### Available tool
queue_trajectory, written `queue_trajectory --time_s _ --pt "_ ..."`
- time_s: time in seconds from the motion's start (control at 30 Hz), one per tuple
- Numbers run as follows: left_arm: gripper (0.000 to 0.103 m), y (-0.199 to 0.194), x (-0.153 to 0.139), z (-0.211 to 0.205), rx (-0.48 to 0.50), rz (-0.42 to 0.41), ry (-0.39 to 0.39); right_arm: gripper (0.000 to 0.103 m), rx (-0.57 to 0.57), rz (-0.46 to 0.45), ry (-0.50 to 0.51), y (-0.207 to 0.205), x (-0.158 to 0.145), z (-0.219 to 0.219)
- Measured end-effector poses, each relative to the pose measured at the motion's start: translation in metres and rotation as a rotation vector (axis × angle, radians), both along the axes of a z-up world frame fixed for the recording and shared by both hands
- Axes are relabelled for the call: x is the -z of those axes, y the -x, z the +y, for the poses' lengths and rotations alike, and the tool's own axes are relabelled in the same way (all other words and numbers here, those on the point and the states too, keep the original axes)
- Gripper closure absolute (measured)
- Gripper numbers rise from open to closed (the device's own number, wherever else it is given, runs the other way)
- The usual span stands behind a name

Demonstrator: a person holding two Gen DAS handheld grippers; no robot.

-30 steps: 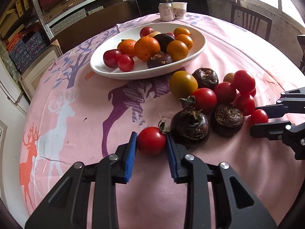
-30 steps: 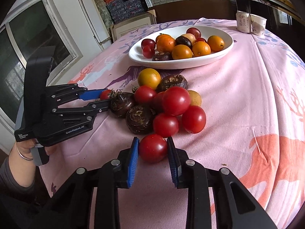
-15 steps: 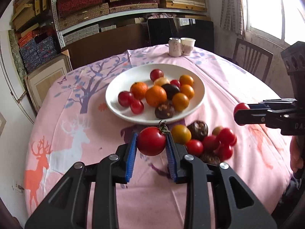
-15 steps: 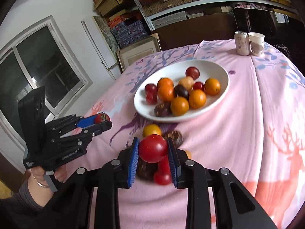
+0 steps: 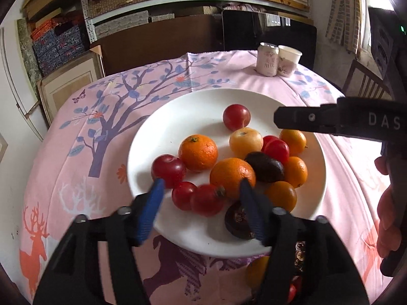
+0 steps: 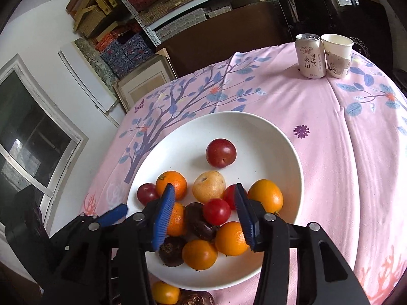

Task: Organize fruits
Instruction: 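Grasp a dark purple tomato with the left gripper while the right gripper grasps a red tomato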

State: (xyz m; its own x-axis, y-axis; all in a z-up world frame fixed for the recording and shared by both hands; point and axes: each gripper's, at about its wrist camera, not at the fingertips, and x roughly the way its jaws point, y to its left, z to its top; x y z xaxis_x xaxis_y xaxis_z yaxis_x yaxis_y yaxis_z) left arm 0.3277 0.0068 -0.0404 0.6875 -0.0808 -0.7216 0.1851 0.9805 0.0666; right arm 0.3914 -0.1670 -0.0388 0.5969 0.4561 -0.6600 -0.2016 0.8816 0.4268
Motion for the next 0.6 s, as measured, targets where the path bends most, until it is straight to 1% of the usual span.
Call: queue_trajectory --time_s 0.03,0.1,0.17,0.23,0.27,0.33,0.37,0.43,0.47,0.5,0.53,0.57,0.6 --pt "0.021 0.006 -0.003 0.004 -0.001 -0.024 0.014 0.054 -0.008 -0.012 0.005 0.005 -0.001 -0.001" --pt "0.02 0.02 -0.009 0.012 -0.001 -0.049 0.018 0.054 -0.018 -0.032 0.018 0.02 -0.002 -0.003" --pt "0.02 0.039 -0.011 0.015 0.021 -0.051 0.006 0.054 -0.034 -0.037 0.018 0.041 -0.001 -0.009" --pt "0.02 0.067 -0.007 0.013 0.086 -0.05 -0.019 0.052 -0.056 -0.046 0.025 0.067 0.002 -0.013" --pt "0.02 0.082 -0.005 0.011 0.118 -0.057 -0.052 0.052 -0.071 -0.054 0.025 0.081 0.005 -0.017" --pt "0.02 0.113 0.003 0.008 0.19 -0.066 -0.105 0.042 -0.072 -0.071 0.001 0.108 0.014 -0.028" --pt "0.02 0.127 0.008 0.008 0.228 -0.064 -0.115 0.041 -0.065 -0.077 -0.021 0.12 0.02 -0.035" --pt "0.02 0.144 0.016 0.009 0.277 -0.05 -0.126 0.04 -0.058 -0.051 -0.064 0.137 0.033 -0.044" --pt "0.02 0.15 0.021 0.009 0.287 -0.05 -0.144 0.04 -0.059 -0.033 -0.089 0.143 0.041 -0.047" --pt "0.023 0.152 0.026 0.009 0.293 -0.047 -0.164 0.04 -0.061 -0.022 -0.109 0.149 0.048 -0.049" --pt "0.033 0.151 0.032 0.008 0.295 -0.029 -0.176 0.04 -0.059 -0.016 -0.11 0.154 0.052 -0.048" --pt "0.039 0.146 0.039 0.006 0.296 0.01 -0.174 0.04 -0.064 -0.017 -0.11 0.157 0.052 -0.048" --pt "0.044 0.142 0.045 0.005 0.302 0.049 -0.155 0.04 -0.076 -0.038 -0.12 0.16 0.049 -0.048"
